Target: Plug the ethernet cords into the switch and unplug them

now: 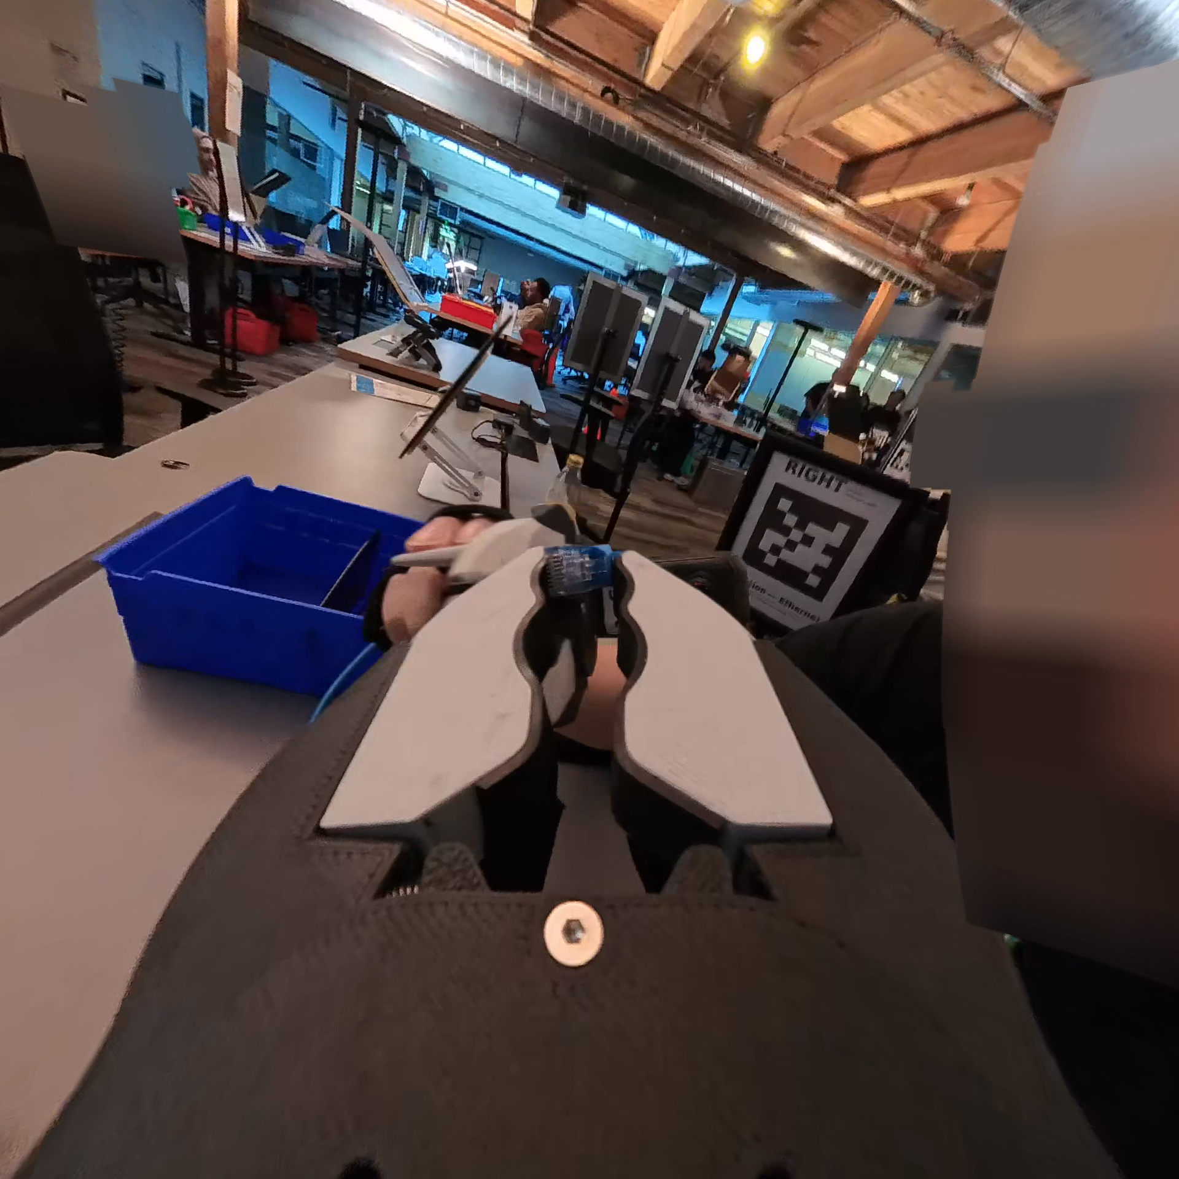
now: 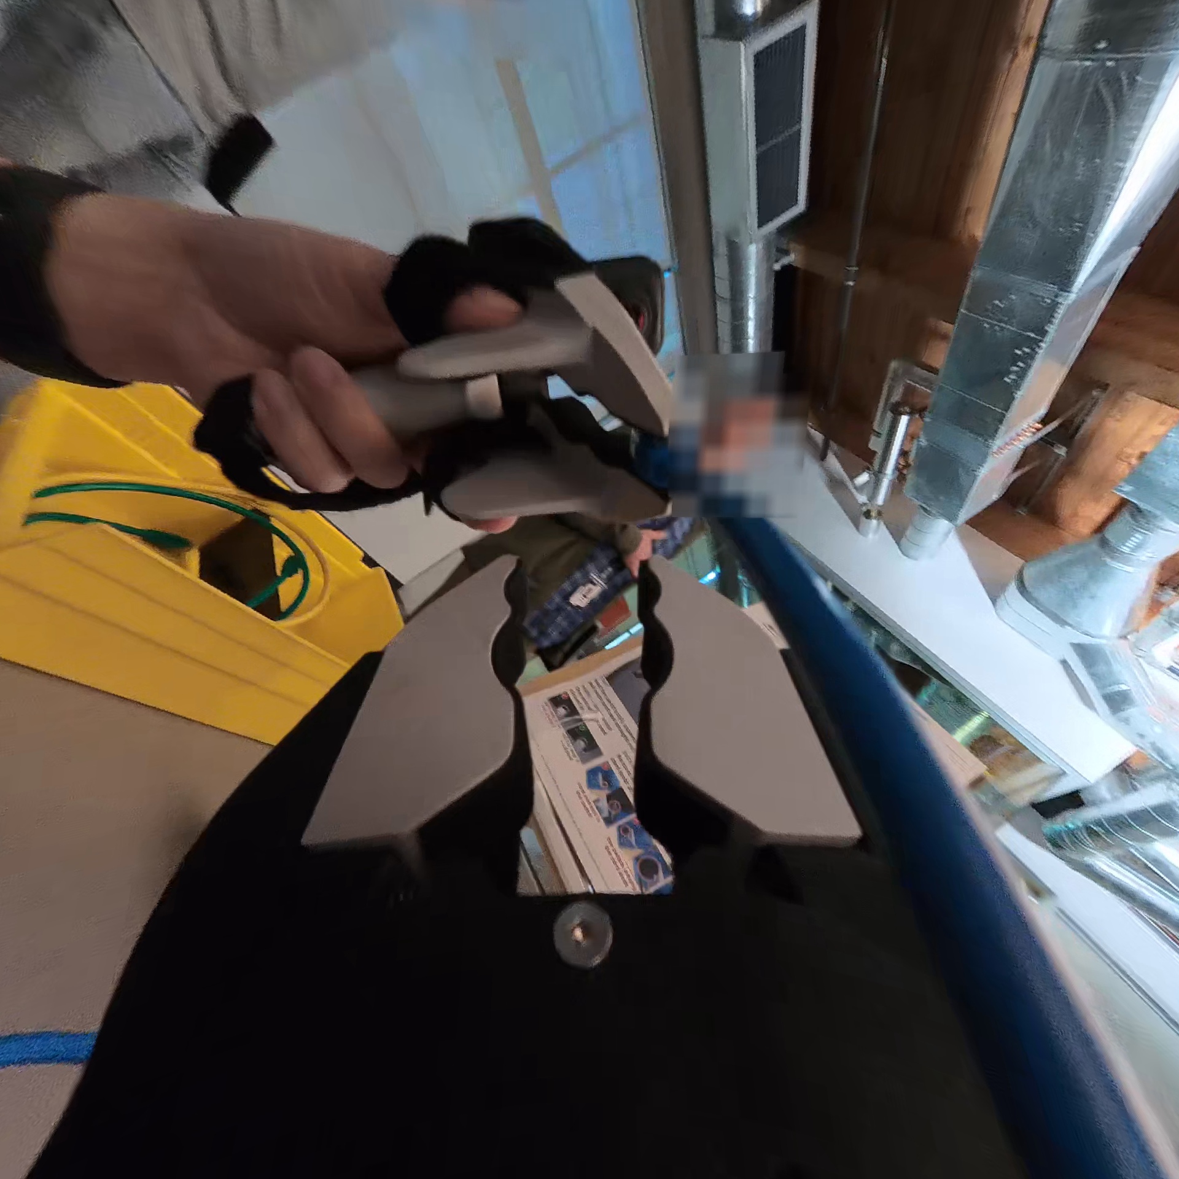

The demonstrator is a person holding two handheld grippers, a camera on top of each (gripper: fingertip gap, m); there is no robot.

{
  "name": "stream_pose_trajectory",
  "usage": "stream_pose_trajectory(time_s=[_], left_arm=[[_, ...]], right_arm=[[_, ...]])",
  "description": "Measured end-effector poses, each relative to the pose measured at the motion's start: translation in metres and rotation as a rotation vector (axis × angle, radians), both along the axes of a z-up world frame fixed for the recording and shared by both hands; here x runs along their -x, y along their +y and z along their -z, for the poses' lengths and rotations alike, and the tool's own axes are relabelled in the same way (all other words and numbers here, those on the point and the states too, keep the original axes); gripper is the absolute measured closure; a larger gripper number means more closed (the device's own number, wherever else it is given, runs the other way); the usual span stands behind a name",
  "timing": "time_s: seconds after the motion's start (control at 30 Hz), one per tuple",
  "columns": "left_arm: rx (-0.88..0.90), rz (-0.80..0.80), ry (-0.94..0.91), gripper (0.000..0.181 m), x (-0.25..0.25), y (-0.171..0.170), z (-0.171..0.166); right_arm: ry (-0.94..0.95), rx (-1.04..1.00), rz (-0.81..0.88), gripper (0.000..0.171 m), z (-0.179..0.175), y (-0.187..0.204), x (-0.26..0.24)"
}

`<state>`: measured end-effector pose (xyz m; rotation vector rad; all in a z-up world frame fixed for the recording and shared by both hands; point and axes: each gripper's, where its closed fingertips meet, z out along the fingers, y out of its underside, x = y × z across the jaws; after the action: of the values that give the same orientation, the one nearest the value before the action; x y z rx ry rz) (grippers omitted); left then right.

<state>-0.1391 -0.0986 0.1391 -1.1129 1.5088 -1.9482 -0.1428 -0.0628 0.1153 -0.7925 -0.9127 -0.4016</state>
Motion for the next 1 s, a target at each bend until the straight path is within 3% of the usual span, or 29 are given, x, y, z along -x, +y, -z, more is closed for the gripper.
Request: stream_pose_trajectory(time_s=[0.17, 0.27, 0.37, 0.47, 1.0], left_arm=[[0.012, -0.048, 0.072, 0.167, -0.003, 0.014, 0.009], [0.025, -0.071, 0.107, 0.167, -0.007, 0.021, 0.016], [0.030, -0.077, 0.116, 0.167, -0.009, 0.024, 0.019], [-0.009, -0.109, 0.128, 0.167, -0.012, 0.025, 0.023], [-0.015, -0.110, 0.162, 0.167, -0.014, 0.027, 0.029]], right_arm=[[0.081, -0.040, 0.000, 0.134, -0.019, -0.010, -0.005], [0.058, -0.043, -0.071, 0.150, -0.018, -0.020, 0.004], [0.063, 0.038, 0.025, 0.151, -0.014, -0.004, -0.007], [0.056, 0.091, -0.021, 0.159, -0.010, -0.005, -0.005], [0.026, 0.136, 0.020, 0.159, 0.000, 0.003, -0.010]])
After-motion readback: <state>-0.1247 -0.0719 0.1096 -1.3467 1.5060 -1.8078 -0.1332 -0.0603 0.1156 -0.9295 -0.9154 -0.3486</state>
